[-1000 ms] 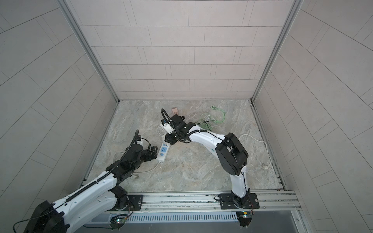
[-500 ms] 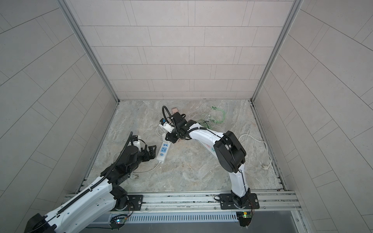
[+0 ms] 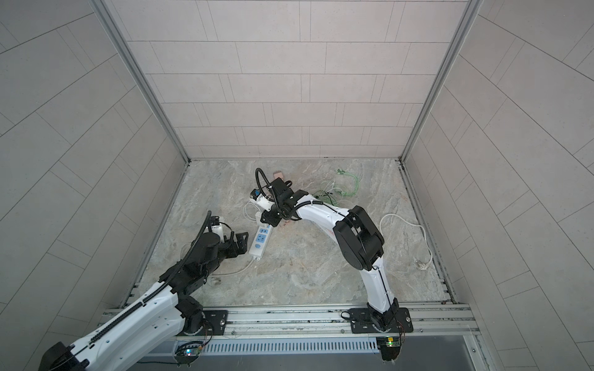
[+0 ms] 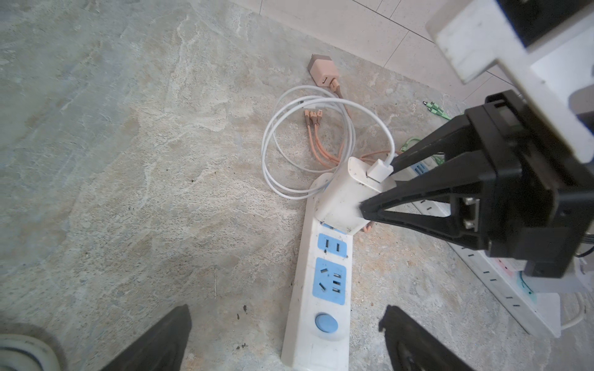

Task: Insert the plug
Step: 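Lower the white power bank onto the blue-socket strip with the right gripper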

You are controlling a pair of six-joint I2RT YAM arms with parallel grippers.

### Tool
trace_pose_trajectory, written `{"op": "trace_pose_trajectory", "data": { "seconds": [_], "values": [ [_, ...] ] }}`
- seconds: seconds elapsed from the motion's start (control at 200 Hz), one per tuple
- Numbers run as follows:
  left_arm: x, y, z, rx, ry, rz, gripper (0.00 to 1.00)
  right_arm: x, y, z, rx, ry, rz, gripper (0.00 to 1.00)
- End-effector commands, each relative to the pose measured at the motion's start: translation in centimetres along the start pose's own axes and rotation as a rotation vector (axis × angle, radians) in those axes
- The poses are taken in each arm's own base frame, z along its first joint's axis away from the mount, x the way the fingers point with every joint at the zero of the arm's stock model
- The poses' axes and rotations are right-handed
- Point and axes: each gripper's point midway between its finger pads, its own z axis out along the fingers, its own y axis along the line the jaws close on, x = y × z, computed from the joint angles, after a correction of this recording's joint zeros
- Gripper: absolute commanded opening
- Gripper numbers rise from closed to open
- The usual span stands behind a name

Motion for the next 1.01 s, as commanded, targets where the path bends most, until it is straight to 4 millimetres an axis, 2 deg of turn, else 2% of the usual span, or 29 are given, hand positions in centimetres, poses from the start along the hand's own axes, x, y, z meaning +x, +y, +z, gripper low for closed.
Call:
{"op": "trace_pose_trajectory", "data": {
  "seconds": [0.0,0.315,0.575,0.811,1.001],
  "values": [
    [0.5,0.9,0.0,-0.028,0.004,0.016,1.0,0.4,-0.3,-0.1,0.014,0.018,-0.024,0.0],
    [0.6,0.8,0.2,-0.023,0.007,0.018,1.0,1.2,-1.2,-0.6,0.015,0.022,0.013,0.0],
    [0.8,0.7,0.4,-0.018,0.014,0.012,1.0,1.7,-1.0,-1.0,0.01,0.022,-0.012,0.0],
    [0.7,0.7,0.4,-0.018,0.009,0.013,1.0,2.1,0.2,-1.1,-0.045,0.022,-0.014,0.0],
    [0.6,0.7,0.3,-0.015,0.003,0.009,1.0,3.4,0.6,-1.0,-0.052,0.061,-0.019,0.0]
  ]
}}
